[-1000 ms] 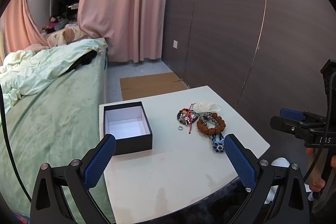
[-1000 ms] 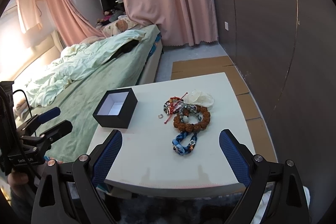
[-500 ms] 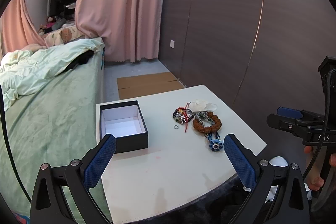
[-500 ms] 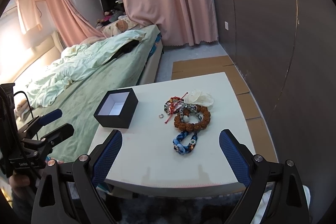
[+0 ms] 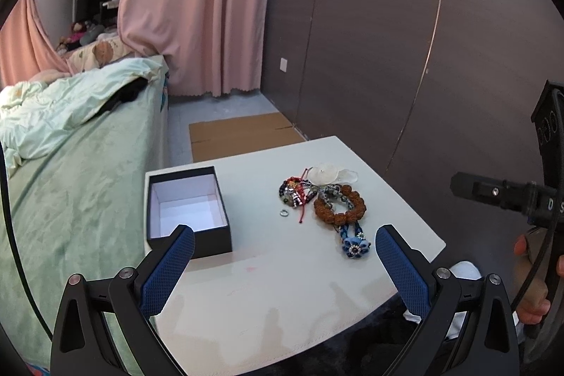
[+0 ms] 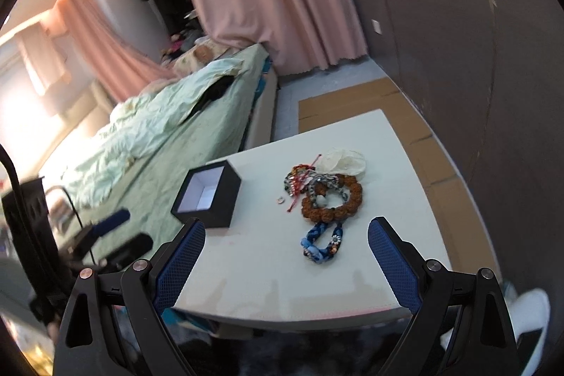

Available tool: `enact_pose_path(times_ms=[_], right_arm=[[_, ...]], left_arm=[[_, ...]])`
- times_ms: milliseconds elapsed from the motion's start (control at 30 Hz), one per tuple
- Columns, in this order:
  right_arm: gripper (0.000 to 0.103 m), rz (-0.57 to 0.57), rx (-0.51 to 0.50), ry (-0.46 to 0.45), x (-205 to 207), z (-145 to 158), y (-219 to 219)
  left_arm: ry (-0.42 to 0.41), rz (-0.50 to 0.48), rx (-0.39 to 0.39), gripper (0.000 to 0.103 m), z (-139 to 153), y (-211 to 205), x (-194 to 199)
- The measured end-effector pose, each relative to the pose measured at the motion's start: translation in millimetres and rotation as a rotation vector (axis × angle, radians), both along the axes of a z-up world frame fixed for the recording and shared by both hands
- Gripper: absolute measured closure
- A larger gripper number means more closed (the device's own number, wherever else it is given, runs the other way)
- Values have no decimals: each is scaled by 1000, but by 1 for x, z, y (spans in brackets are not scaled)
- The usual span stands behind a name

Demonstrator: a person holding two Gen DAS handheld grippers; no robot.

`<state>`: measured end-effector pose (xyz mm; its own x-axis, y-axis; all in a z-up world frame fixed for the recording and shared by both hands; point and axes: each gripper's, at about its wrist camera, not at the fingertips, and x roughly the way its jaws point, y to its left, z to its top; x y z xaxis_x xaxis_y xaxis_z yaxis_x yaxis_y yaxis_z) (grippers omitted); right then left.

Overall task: Organize jewelry
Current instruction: 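Lower the left tool and grasp the blue braided cord of the brown bead bracelet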

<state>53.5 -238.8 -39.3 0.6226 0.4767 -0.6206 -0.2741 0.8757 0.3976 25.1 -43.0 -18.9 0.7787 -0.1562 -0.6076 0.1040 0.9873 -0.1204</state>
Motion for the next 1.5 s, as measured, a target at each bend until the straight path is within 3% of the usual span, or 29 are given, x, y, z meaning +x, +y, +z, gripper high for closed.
enact_pose_path(times_ms=[167,300,567,1033,1167,1267,1300,1333,1467,1500], right_arm=[[9,-82,92,112,25,-16,-16],[10,-111,114,183,42,-32,-22],[28,-113,250,312,75,-59,-33],[31,-161,355,441,109,-91,-37],[39,-178,411,496,115,-105,-39],[39,-192,413,507,116,-110,-39],[39,-197,415,510,116,-111,-38],[40,-200,417,516,117,-113,-37],[41,-199,443,557,122,-125,-30],[46,-194,452,574,123,-130,-27]], left_arm=[[32,2,-16,8,-11,-7,22],[75,-20,-23,22,-23,-17,43],[166,-73,-26,42,-52,-36,78],[415,-161,-158,43,-106,-69,118],[509,-131,-203,52,-127,-75,129],[501,-100,-181,54,-130,-81,130],[487,-98,-161,61,-129,-86,129],[492,-116,-174,77,-131,-89,129],[497,-130,-171,80,-131,-94,128],[499,-130,-181,80,-131,-92,130]])
